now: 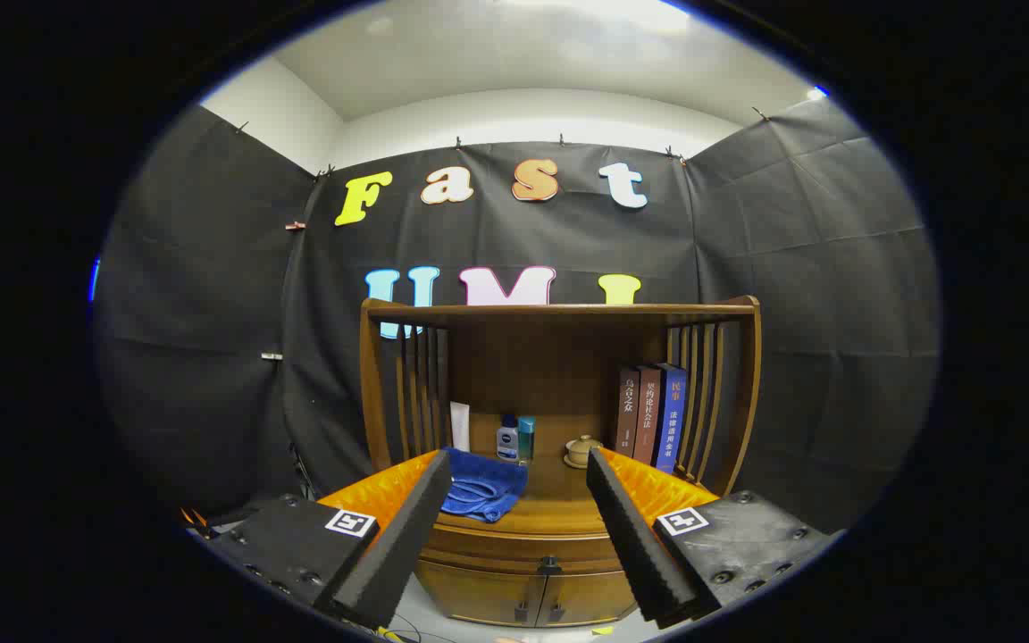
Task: Pull open the drawer, take out the items inside it, and place them on the countertop above the cabinet.
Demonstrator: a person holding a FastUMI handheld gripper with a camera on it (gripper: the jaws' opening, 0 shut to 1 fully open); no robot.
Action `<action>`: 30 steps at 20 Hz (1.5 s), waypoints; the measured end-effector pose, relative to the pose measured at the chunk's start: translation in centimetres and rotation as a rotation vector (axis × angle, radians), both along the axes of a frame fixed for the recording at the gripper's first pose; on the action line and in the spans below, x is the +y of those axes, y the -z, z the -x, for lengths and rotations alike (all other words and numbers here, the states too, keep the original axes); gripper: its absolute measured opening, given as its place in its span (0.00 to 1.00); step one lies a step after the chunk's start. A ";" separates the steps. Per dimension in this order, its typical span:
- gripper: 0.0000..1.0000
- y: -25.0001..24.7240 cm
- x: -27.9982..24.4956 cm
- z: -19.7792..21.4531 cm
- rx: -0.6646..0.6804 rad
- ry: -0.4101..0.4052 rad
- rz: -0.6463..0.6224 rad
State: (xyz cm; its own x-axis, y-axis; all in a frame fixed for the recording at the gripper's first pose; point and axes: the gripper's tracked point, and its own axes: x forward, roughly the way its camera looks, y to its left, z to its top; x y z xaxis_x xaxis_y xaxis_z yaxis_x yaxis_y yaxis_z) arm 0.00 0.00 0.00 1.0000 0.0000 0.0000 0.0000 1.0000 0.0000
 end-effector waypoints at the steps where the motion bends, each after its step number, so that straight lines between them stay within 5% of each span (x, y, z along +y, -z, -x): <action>1: 0.99 0.1 0.0 -0.1 -0.001 0.000 -0.001; 30: 0.99 3.2 -0.8 -3.0 0.017 0.002 -0.017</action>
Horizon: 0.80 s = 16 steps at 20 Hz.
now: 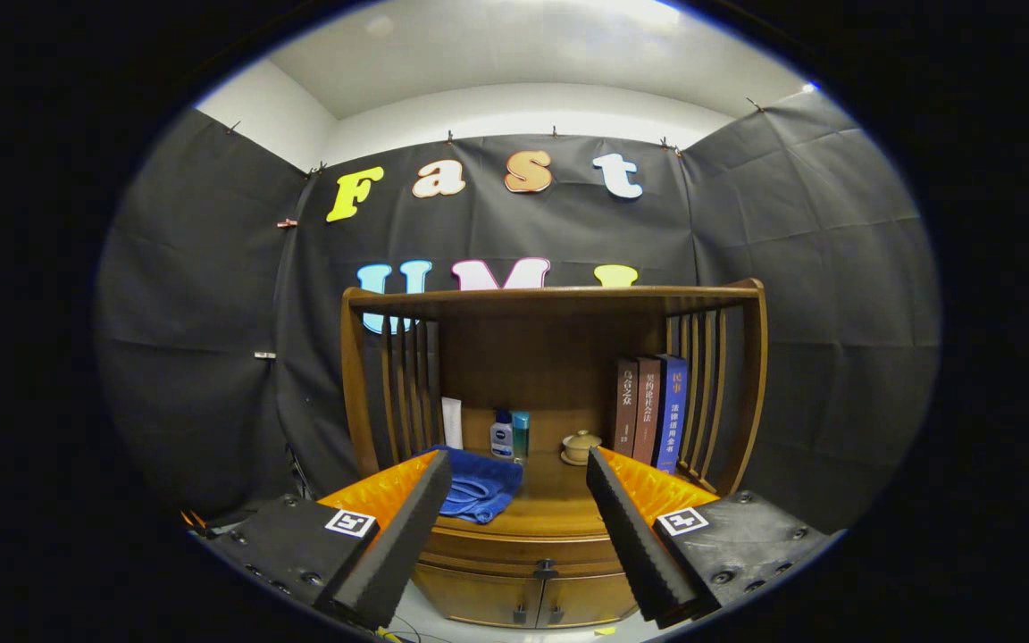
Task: Pull open the drawer, take out the items inside it, and place them on the countertop above the cabinet.
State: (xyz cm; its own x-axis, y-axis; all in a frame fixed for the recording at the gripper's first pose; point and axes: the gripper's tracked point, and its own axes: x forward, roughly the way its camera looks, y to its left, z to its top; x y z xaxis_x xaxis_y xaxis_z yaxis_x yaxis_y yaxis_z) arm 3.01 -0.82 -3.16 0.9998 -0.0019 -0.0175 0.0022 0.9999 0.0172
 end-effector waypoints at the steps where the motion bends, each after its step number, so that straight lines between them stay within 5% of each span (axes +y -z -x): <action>1: 0.99 0.7 -0.2 -0.4 0.006 -0.001 -0.002; 16: 0.99 21.8 -2.7 -6.6 0.304 0.032 -0.072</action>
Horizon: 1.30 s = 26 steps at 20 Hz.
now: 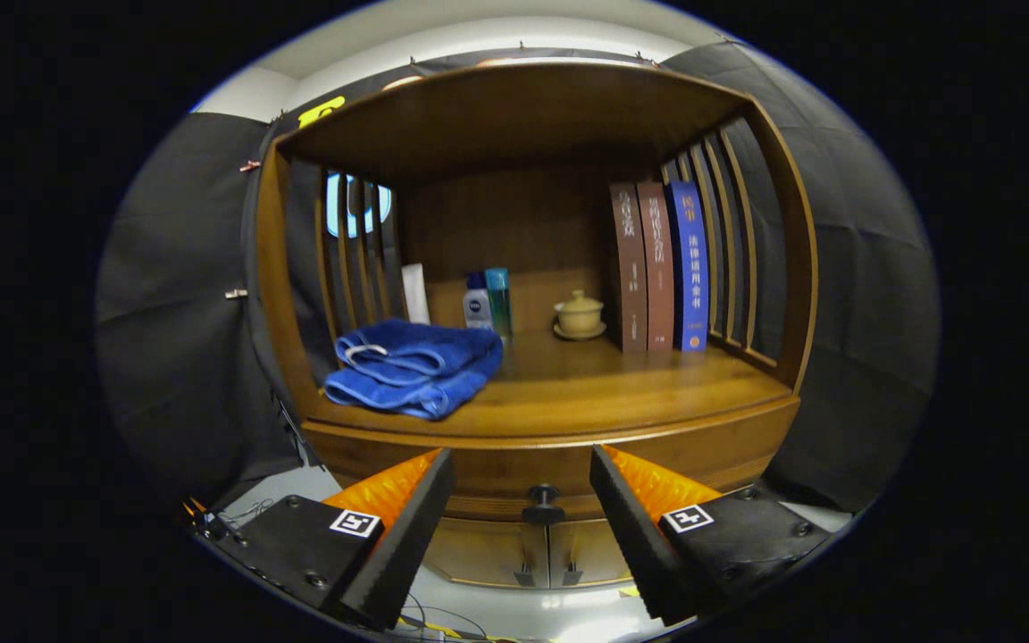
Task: Pull open the drawer, take out the items inside it, and place them on the countertop above the cabinet.
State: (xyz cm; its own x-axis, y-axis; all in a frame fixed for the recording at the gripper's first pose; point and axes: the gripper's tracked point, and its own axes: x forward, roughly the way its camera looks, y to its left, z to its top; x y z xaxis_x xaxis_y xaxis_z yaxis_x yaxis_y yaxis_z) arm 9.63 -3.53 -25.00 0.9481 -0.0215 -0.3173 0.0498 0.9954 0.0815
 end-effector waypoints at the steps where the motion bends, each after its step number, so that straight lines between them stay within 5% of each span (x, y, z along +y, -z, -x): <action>1: 0.99 1.3 -0.3 -0.3 0.023 0.005 0.002; 7: 0.95 8.0 -1.0 -2.3 0.152 0.029 -0.039; 12: 0.80 10.2 -0.7 -3.2 0.183 0.020 -0.037; 15: 0.80 10.7 -0.6 -3.7 0.196 0.022 -0.022; 17: 0.58 10.5 -1.1 -3.9 0.200 0.025 -0.016; 22: 0.39 10.8 -1.1 -3.8 0.219 0.026 -0.005; 26: 0.40 10.7 -0.9 -2.8 0.233 0.008 0.044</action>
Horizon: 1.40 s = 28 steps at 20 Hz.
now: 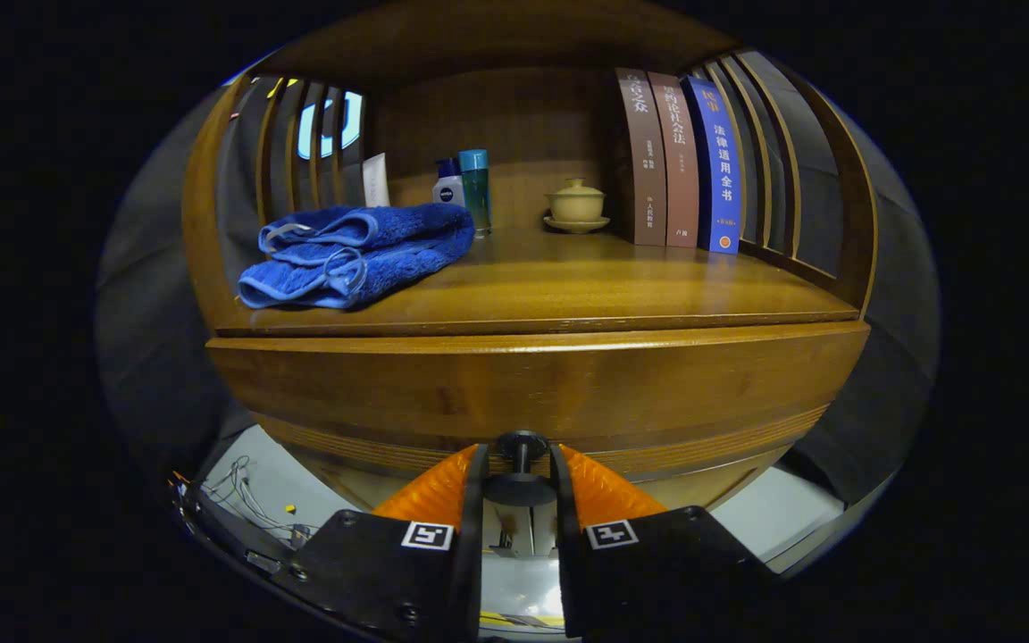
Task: Pull open the drawer, take out the items inside it, and place them on the countertop above the cabinet.
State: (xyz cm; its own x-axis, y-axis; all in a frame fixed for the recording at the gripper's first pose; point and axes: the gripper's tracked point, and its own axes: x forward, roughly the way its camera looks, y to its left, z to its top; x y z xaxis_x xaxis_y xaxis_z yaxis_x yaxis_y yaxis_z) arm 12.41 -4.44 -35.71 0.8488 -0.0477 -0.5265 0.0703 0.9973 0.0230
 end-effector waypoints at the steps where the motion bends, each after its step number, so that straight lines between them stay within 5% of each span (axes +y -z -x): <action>1: 0.40 0.0 0.1 0.7 0.001 0.001 0.000; 20: 0.39 -1.4 1.1 14.1 0.116 0.045 -0.103; 28: 0.39 -0.8 1.2 16.7 0.151 0.053 -0.102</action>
